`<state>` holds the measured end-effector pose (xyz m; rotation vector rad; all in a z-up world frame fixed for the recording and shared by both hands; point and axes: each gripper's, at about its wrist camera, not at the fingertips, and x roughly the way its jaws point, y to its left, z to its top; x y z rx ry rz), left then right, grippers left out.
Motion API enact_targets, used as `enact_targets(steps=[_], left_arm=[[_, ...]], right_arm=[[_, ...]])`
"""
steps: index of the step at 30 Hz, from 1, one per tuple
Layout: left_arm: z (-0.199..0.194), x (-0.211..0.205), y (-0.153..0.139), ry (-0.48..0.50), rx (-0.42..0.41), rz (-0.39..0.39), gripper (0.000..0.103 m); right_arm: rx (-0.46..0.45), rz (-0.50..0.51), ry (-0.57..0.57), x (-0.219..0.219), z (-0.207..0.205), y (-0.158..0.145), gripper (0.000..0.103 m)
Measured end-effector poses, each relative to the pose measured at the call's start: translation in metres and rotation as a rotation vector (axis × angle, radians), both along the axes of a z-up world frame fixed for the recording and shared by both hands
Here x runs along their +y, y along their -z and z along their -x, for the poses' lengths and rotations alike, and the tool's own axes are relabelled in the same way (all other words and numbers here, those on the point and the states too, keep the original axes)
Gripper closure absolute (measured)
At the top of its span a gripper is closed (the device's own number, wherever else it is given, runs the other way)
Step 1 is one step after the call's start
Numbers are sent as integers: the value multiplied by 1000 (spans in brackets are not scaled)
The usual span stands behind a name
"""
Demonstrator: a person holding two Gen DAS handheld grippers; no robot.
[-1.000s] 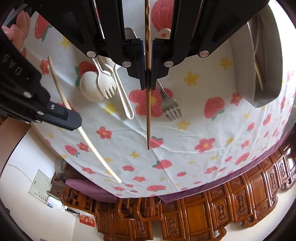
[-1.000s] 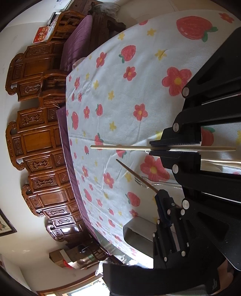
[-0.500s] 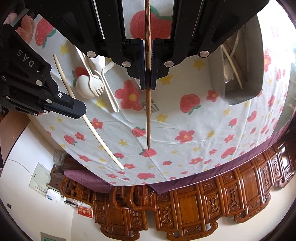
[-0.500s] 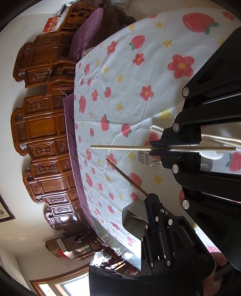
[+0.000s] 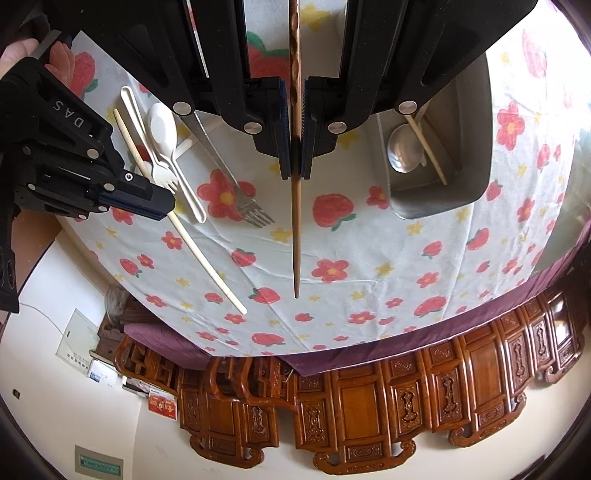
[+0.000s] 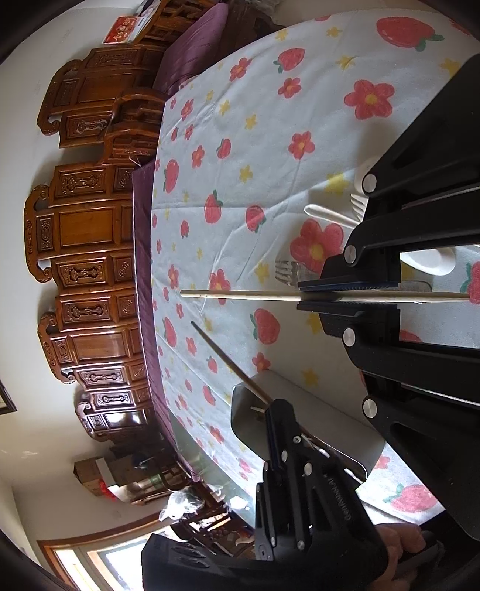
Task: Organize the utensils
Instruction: 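Carry the chopstick over the tray and open the left gripper while the right holds its chopstick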
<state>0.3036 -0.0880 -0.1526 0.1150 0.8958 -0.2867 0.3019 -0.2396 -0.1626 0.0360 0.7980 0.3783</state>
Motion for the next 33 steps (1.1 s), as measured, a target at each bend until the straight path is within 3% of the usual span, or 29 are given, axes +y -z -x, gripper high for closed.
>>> enact_targets(steps=[20,33], left_arm=[[9,79,7,-65,-10,-31,99],[5,108,38,-104,48,-10,99]], right_arm=[[17,32,-35,21,0,13,97],[48,71,-64,41,-5,29,97]])
